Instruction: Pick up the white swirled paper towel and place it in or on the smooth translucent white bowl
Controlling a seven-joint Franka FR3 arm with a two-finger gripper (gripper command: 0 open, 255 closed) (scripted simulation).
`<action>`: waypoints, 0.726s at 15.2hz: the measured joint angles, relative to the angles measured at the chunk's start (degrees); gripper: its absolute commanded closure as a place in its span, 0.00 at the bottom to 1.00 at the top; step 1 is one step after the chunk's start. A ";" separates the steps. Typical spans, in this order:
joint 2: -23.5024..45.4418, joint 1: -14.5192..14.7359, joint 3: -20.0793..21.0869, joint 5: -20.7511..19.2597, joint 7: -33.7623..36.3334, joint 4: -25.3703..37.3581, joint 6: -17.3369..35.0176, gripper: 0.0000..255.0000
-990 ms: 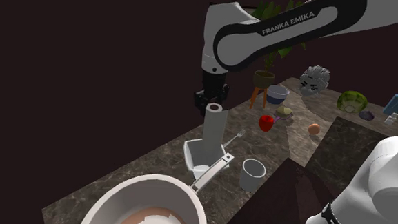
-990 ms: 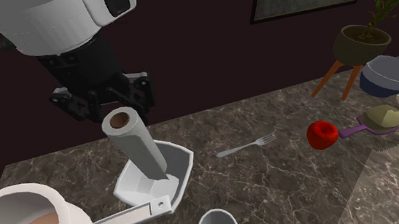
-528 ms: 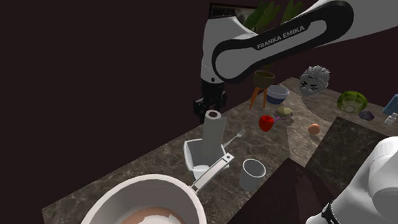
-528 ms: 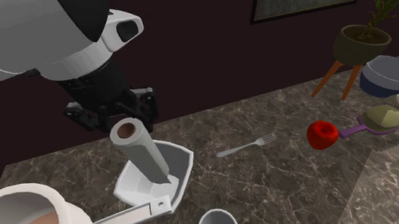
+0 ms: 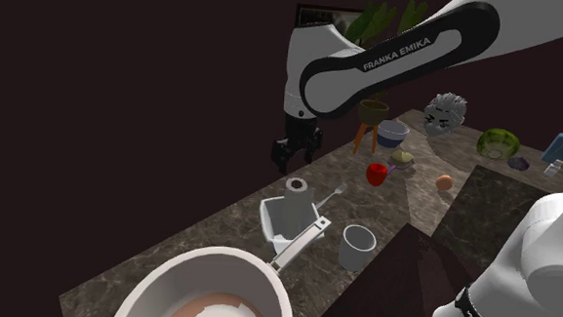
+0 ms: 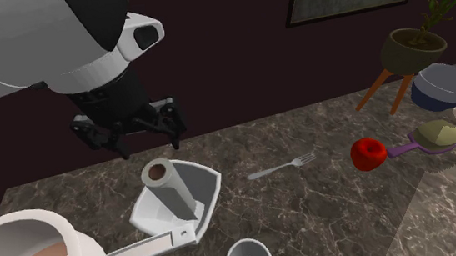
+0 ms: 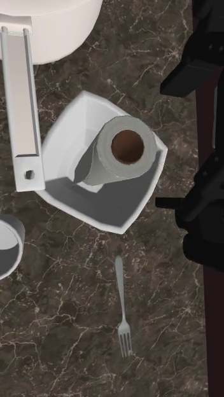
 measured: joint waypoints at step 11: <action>-2.90 0.18 0.01 0.77 -0.54 4.30 -7.10 0.00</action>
